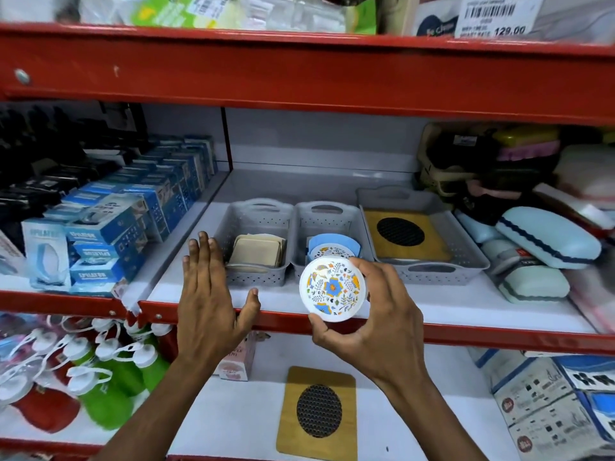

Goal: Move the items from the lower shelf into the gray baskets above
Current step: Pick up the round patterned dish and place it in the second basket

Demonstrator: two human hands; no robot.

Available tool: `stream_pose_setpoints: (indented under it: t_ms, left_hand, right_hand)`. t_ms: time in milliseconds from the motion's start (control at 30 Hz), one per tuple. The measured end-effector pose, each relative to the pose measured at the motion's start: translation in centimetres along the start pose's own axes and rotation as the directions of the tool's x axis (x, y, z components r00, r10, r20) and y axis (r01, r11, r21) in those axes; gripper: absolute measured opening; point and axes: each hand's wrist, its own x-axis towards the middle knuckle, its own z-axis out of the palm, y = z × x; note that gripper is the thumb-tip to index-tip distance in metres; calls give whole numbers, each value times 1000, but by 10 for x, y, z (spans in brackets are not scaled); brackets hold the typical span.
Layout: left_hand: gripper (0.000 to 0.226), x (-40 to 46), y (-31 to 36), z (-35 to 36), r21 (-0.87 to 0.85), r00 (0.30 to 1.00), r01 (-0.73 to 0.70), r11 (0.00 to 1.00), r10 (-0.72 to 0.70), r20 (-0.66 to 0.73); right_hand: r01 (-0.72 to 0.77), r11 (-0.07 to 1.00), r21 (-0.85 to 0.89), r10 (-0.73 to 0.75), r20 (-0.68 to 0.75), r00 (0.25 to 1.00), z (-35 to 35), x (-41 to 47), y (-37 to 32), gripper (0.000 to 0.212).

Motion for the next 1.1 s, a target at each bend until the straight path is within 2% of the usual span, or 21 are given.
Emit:
stream_pose_setpoints:
  t_ms: [300, 467, 533, 667, 800, 967, 1100]
  left_hand:
    - [96, 0, 0, 0, -11, 1000, 2, 1000, -2, 3]
    - [96, 0, 1, -1, -12, 1000, 0, 1000, 0, 1]
    - [96, 0, 1, -1, -10, 1000, 0, 1000, 0, 2]
    - [96, 0, 0, -1, -9, 1000, 1, 1000, -1, 6]
    - [96, 0, 0, -1, -10, 1000, -3, 1000, 3, 4]
    - [95, 2, 0, 0, -14, 1000, -9, 1000, 9, -4]
    - [95, 1, -1, 1, -17, 1000, -11, 1000, 11, -7]
  right_hand:
    - [-37, 997, -61, 36, -15, 999, 3, 6, 9, 84]
    - [-69, 974, -215, 66, -23, 998, -3, 49, 12, 75]
    - [-79, 955, -286, 90, 25, 996, -1, 71, 12, 70]
    - [-132, 909, -394, 221, 189, 957, 14, 110, 19, 80]
    - [-97, 874, -477, 275, 318, 908, 21, 123, 23, 84]
    - [-40, 863, -504, 298, 443, 845, 23, 129, 26, 104]
    - [-46, 873, -485, 319, 496, 808, 21, 132, 29, 98]
